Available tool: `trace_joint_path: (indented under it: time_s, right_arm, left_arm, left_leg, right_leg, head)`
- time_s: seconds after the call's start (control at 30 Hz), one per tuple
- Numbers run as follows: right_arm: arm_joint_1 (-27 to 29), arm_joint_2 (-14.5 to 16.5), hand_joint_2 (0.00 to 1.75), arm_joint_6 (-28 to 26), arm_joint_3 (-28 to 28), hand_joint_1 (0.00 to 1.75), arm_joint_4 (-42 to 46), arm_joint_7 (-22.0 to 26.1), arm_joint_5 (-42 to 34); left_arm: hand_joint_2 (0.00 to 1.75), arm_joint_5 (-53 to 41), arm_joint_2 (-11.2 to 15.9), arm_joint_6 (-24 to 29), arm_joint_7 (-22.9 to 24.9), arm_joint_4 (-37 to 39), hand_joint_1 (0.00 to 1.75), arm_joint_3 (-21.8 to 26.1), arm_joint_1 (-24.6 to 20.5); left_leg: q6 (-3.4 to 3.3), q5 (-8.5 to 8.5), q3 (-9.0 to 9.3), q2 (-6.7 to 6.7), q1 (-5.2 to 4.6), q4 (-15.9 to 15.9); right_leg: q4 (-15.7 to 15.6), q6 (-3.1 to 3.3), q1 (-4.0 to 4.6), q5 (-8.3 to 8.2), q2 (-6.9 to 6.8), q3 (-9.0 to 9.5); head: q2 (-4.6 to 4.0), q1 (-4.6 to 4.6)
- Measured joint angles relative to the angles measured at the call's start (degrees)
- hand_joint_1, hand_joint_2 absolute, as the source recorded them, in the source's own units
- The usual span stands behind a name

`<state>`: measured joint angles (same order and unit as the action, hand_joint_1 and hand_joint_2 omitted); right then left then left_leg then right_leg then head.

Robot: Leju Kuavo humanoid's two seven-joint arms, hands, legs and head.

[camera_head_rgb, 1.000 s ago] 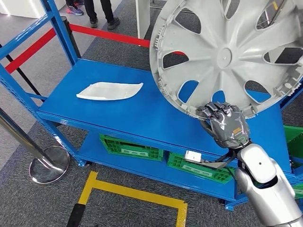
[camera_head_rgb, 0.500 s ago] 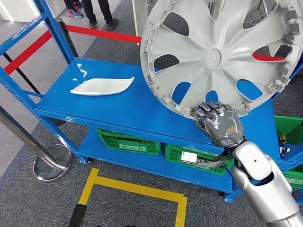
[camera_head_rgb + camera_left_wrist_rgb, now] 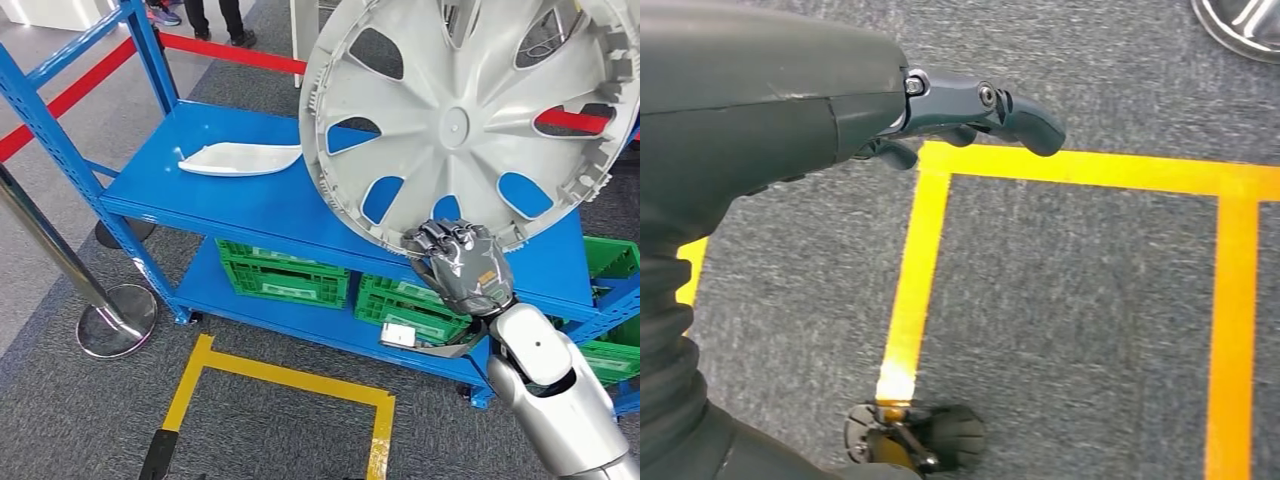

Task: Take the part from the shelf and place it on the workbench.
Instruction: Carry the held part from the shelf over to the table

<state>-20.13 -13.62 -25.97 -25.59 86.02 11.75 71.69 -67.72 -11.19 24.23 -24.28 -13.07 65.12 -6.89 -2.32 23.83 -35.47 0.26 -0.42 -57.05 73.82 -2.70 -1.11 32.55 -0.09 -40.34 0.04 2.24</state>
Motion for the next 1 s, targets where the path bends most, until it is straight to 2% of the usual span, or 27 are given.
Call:
trace_joint_path:
  time_s: [0.03, 0.07, 0.1, 0.13, 0.17, 0.2, 0.23, 0.27, 0.3, 0.33, 0.4, 0.43, 0.47, 0.5, 0.53, 0.57, 0.63, 0.67, 0.7, 0.77, 0.8, 0.83, 0.9, 0.93, 0.97, 1.0]
  right_arm:
    - [0.1, 0.0, 1.75, -0.1, 0.0, 1.75, -0.1, -0.1, 0.1]
    - [0.2, 0.0, 1.75, -0.1, 0.0, 1.75, -0.1, -0.2, 0.2]
    - [0.2, 0.0, 1.75, -0.3, 0.1, 1.75, -0.1, -0.3, 0.3]
    - [0.3, 0.0, 1.75, -0.4, 0.1, 1.75, 0.0, -0.5, 0.3]
    - [0.4, 0.0, 1.75, -0.6, 0.1, 1.75, 0.0, -0.5, 0.3]
    - [0.5, 0.0, 1.75, -0.7, 0.2, 1.75, 0.0, -0.6, 0.3]
    - [0.7, -0.1, 1.75, -0.9, 0.2, 1.75, 0.0, -0.6, 0.3]
    - [0.8, -0.1, 1.75, -1.0, 0.2, 1.75, 0.0, -0.6, 0.3]
    - [1.0, -0.1, 1.75, -1.1, 0.3, 1.75, 0.0, -0.6, 0.3]
    - [1.1, -0.1, 1.75, -1.2, 0.4, 1.75, 0.0, -0.6, 0.3]
    - [1.4, -0.2, 1.75, -1.4, 0.9, 1.75, 0.1, -0.7, 0.2]
    - [1.6, -0.3, 1.75, -1.5, 1.1, 1.75, 0.2, -0.8, 0.2]
    - [1.8, -0.4, 1.75, -1.5, 1.4, 1.75, 0.2, -0.8, 0.1]
    - [2.0, -0.5, 1.75, -1.6, 1.6, 1.75, 0.3, -0.8, 0.1]
    - [2.2, -0.6, 1.75, -1.6, 1.8, 1.75, 0.4, -0.8, 0.1]
    - [2.4, -0.6, 1.75, -1.6, 1.9, 1.75, 0.5, -0.9, 0.1]
    - [2.5, -0.8, 1.75, -1.7, 2.1, 1.75, 0.8, -0.9, 0.1]
    - [2.6, -0.8, 1.75, -1.7, 2.3, 1.75, 0.9, -0.9, 0.1]
    - [2.6, -0.9, 1.75, -1.8, 2.4, 1.75, 1.0, -0.9, 0.0]
    - [2.9, -0.9, 1.75, -1.9, 2.6, 1.75, 1.0, -0.9, 0.0]
    - [3.0, -1.0, 1.75, -1.9, 2.7, 1.75, 1.0, -0.9, 0.0]
    - [3.2, -1.1, 1.75, -2.0, 2.8, 1.75, 1.1, -0.8, 0.0]
    - [3.4, -1.3, 1.75, -2.1, 3.1, 1.75, 1.1, -0.9, -0.1]
    - [3.6, -1.3, 1.75, -2.1, 3.2, 1.75, 1.1, -0.9, -0.3]
    - [3.8, -1.4, 1.75, -2.1, 3.3, 1.75, 1.1, -0.9, -0.5]
    - [4.0, -1.4, 1.75, -2.2, 3.4, 1.75, 1.1, -0.9, -0.7]
  left_arm:
    - [1.75, 0.0, 0.0, 0.0, 0.0, 0.0, 0.0, 0.0, 0.0]
    - [1.75, 0.0, 0.0, 0.0, 0.0, 0.0, 0.0, 0.0, 0.0]
    - [1.75, 0.0, -0.1, -0.1, 0.0, 0.0, 0.0, 0.0, 0.0]
    - [1.75, 0.1, -0.1, -0.1, -0.1, 0.0, 0.0, 0.0, 0.0]
    - [1.75, 0.1, -0.1, -0.1, -0.1, 0.0, 0.0, 0.0, 0.0]
    - [1.75, 0.1, -0.1, -0.1, -0.2, 0.0, 0.0, 0.0, 0.1]
    - [1.75, 0.1, 0.0, -0.1, -0.2, 0.0, 0.0, 0.0, 0.2]
    - [1.75, 0.2, 0.0, -0.1, -0.3, 0.0, 0.0, 0.0, 0.3]
    - [1.75, 0.2, 0.1, -0.1, -0.3, 0.0, 0.0, 0.0, 0.3]
    - [1.75, 0.2, 0.1, -0.1, -0.3, 0.0, 0.0, 0.0, 0.4]
    - [1.75, 0.2, 0.2, -0.1, -0.3, 0.0, 0.0, 0.0, 0.4]
    - [1.75, 0.2, 0.2, -0.1, -0.3, 0.0, 0.0, 0.1, 0.4]
    - [1.75, 0.2, 0.2, -0.2, -0.3, 0.0, 0.0, 0.0, 0.4]
    - [1.75, 0.2, 0.2, -0.2, -0.3, 0.0, 0.0, 0.0, 0.4]
    - [1.75, 0.2, 0.2, -0.3, -0.3, 0.0, 0.0, 0.0, 0.4]
    - [1.75, 0.2, 0.3, -0.3, -0.3, 0.0, 0.0, 0.0, 0.4]
    - [1.75, 0.2, 0.4, -0.3, -0.3, 0.0, 0.0, 0.0, 0.3]
    - [1.75, 0.2, 0.5, -0.3, -0.3, 0.0, 0.0, 0.0, 0.2]
    - [1.75, 0.2, 0.5, -0.3, -0.3, 0.0, 0.0, 0.0, 0.2]
    - [1.75, 0.1, 0.4, -0.3, -0.4, 0.0, 0.0, 0.0, 0.3]
    - [1.75, 0.1, 0.4, -0.3, -0.5, 0.0, 0.0, 0.0, 0.3]
    - [1.75, 0.1, 0.4, -0.5, -0.7, 0.0, 0.0, 0.0, 0.3]
    - [1.75, 0.0, 0.4, -0.9, -1.0, 0.0, 0.0, 0.0, 0.3]
    - [1.75, 0.0, 0.3, -1.0, -1.1, 0.0, 0.0, 0.0, 0.3]
    - [1.75, 0.0, 0.3, -1.1, -1.1, 0.0, 0.0, 0.0, 0.4]
    - [1.75, 0.0, 0.3, -1.2, -1.1, 0.0, 0.0, 0.0, 0.4]
  left_leg:
    - [0.14, -0.5, -0.68, 0.0, 0.02, -0.1]
    - [0.34, -0.93, -1.31, 0.0, 0.0, -0.3]
    - [0.57, -1.32, -1.87, 0.0, -0.06, -0.6]
    - [0.86, -1.75, -2.28, -0.01, -0.12, -0.8]
    - [1.17, -2.19, -2.58, -0.01, -0.16, -0.9]
    - [1.49, -2.67, -2.74, -0.01, -0.17, -1.0]
    - [1.81, -3.03, -2.91, -0.06, -0.13, -0.9]
    - [2.16, -2.53, -3.21, -0.12, -0.08, -1.2]
    - [2.53, -0.92, -3.69, -0.19, -0.01, -2.4]
    - [2.89, 1.7, -4.39, -0.24, 0.12, -4.8]
    - [3.5, 7.66, -5.87, -0.25, 0.37, -12.3]
    - [3.67, 9.23, -6.19, -0.25, 0.45, -15.6]
    - [3.72, 9.44, -5.85, -0.25, 0.49, -17.6]
    - [3.62, 8.5, -4.57, -0.26, 0.5, -17.4]
    - [3.37, 7.05, -2.38, -0.27, 0.48, -15.2]
    - [2.93, 5.89, 0.58, -0.34, 0.4, -11.4]
    - [1.97, 5.82, 6.27, -0.43, 0.09, -3.1]
    - [1.6, 6.26, 7.79, -0.48, -0.11, -0.5]
    - [1.37, 6.49, 8.32, -0.47, -0.3, 0.8]
    - [0.83, 5.61, 7.85, -0.36, -0.26, 1.5]
    - [0.45, 5.02, 7.47, -0.28, -0.14, 1.7]
    - [0.11, 4.4, 6.98, -0.19, 0.0, 2.0]
    - [-0.27, 3.25, 5.58, -0.14, 0.01, 2.0]
    - [-0.28, 2.73, 4.85, -0.12, -0.03, 1.9]
    - [-0.25, 2.24, 4.16, -0.09, -0.04, 1.9]
    - [-0.16, 1.82, 3.49, -0.05, -0.03, 1.8]
  right_leg:
    - [-2.8, 0.02, -0.02, -1.42, -0.02, 2.58]
    - [-6.9, 0.07, -0.01, -2.05, -0.06, 5.69]
    - [-11.1, 0.18, 0.06, -2.01, -0.02, 8.73]
    - [-14.3, 0.33, 0.14, -1.56, -0.01, 10.82]
    - [-16.1, 0.54, 0.28, -0.96, 0.02, 11.91]
    - [-16.6, 0.88, 0.38, -0.95, 0.07, 12.05]
    - [-16.5, 1.35, 0.31, -1.34, 0.0, 11.48]
    - [-16.5, 1.91, 0.24, -1.81, -0.06, 11.04]
    - [-16.5, 2.48, 0.11, -2.41, -0.14, 10.48]
    - [-16.6, 2.92, 0.0, -3.08, -0.21, 9.86]
    - [-16.5, 3.28, 0.05, -4.36, -0.23, 8.5]
    - [-16.4, 3.29, 0.07, -4.97, -0.22, 7.71]
    - [-16.3, 3.25, 0.11, -5.53, -0.22, 6.9]
    - [-16.2, 3.17, 0.16, -6.07, -0.21, 6.11]
    - [-16.1, 3.07, 0.23, -6.58, -0.18, 5.38]
    - [-16.0, 2.94, 0.27, -7.06, -0.16, 4.78]
    - [-15.9, 2.43, 0.4, -7.98, -0.14, 4.03]
    - [-16.0, 2.11, 0.35, -8.48, -0.18, 3.85]
    - [-16.1, 1.73, 0.31, -9.02, -0.22, 3.72]
    - [-16.3, 1.11, 0.18, -9.37, -0.2, 3.29]
    - [-15.6, 0.88, 0.16, -8.28, -0.13, 2.74]
    - [-13.8, 0.67, 0.14, -6.23, -0.07, 1.91]
    - [-6.9, 0.3, 0.04, -0.94, -0.01, -0.36]
    - [-3.2, 0.11, 0.02, 0.57, -0.01, -1.3]
    - [-0.6, -0.03, 0.02, 0.85, 0.0, -1.74]
    - [0.0, -0.11, 0.02, -0.19, -0.01, -1.12]
  head:
    - [0.0, 0.0]
    - [0.0, 0.0]
    - [0.0, 0.04]
    - [0.0, 0.06]
    - [0.0, 0.08]
    - [0.0, 0.11]
    - [0.0, 0.07]
    - [0.0, 0.11]
    - [0.0, 0.19]
    - [0.0, 0.26]
    - [0.0, 0.42]
    - [0.0, 0.44]
    - [0.0, 0.45]
    - [0.0, 0.45]
    - [0.0, 0.46]
    - [0.0, 0.44]
    - [0.0, 0.41]
    - [0.0, 0.41]
    - [0.0, 0.4]
    - [0.0, 0.39]
    - [0.0, 0.3]
    - [0.0, 0.2]
    - [0.0, 0.02]
    - [0.0, 0.0]
    - [0.0, 0.0]
    - [0.0, -0.01]
